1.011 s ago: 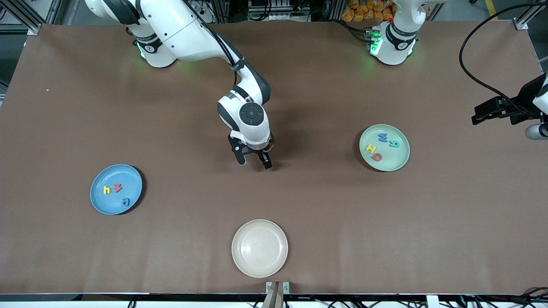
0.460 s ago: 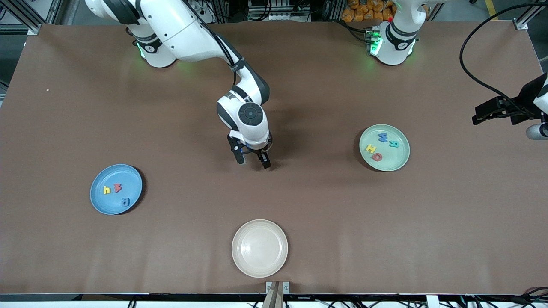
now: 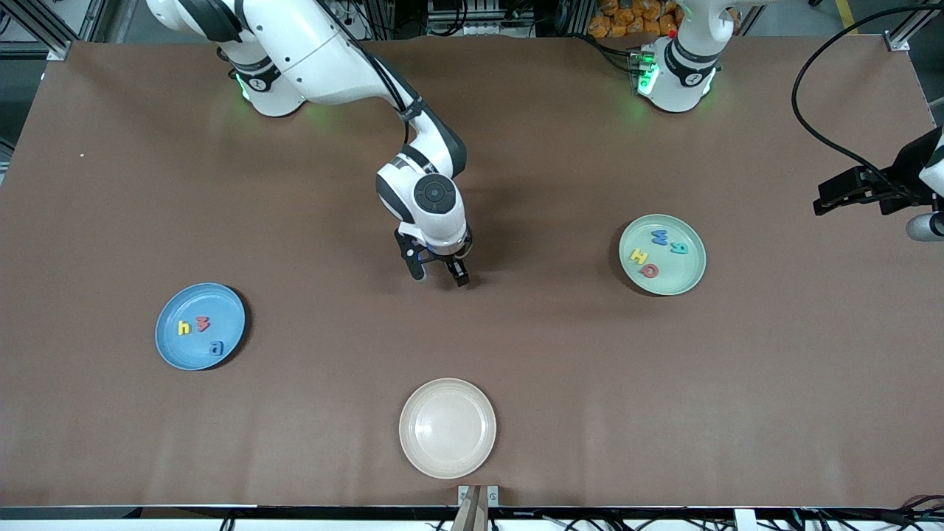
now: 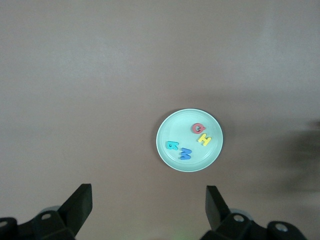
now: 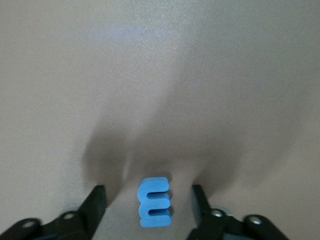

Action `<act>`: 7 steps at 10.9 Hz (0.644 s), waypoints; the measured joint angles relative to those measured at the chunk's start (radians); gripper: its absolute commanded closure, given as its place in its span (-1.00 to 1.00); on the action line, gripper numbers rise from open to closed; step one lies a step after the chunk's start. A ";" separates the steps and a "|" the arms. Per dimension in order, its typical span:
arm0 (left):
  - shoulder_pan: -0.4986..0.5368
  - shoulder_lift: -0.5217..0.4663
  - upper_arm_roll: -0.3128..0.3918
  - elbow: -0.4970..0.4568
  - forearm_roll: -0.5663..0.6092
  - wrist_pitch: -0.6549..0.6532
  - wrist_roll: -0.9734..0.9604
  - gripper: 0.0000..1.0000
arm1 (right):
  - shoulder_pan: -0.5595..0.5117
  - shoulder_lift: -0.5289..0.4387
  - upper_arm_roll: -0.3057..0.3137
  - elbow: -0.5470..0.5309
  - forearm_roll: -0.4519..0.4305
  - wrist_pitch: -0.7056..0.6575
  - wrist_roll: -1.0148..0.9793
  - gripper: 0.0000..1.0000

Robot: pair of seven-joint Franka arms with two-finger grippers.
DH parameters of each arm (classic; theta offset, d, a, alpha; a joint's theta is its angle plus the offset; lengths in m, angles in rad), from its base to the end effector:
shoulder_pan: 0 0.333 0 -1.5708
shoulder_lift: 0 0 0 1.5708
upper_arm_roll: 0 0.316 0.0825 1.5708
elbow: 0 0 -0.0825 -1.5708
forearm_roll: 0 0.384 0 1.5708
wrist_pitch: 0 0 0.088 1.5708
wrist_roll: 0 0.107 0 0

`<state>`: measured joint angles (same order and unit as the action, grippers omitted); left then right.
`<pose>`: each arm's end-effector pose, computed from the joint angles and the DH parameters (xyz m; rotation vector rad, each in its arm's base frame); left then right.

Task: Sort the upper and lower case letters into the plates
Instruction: 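Lower the right gripper and close it on the blue e, then carry the e to the blue plate and open the right gripper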

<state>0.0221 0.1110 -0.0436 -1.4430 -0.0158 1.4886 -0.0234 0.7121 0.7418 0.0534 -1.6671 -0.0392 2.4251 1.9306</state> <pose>0.5802 -0.0128 0.6144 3.1208 0.0019 -0.1026 0.4948 0.4699 0.1750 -2.6201 1.6981 0.0091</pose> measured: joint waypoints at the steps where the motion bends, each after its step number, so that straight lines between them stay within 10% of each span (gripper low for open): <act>1: 0.000 0.000 0.000 0.000 0.000 0.000 0.000 -1.00 | 0.001 -0.005 0.002 -0.001 -0.013 0.000 0.000 1.00; 7: 0.000 0.000 0.000 0.000 0.000 0.000 0.000 -1.00 | -0.002 -0.028 0.002 -0.018 -0.068 -0.005 -0.028 1.00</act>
<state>0.0220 0.1111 -0.0437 -1.4431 -0.0158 1.4886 -0.0234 0.7104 0.7141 0.0559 -1.6851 -0.1067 2.4204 1.9030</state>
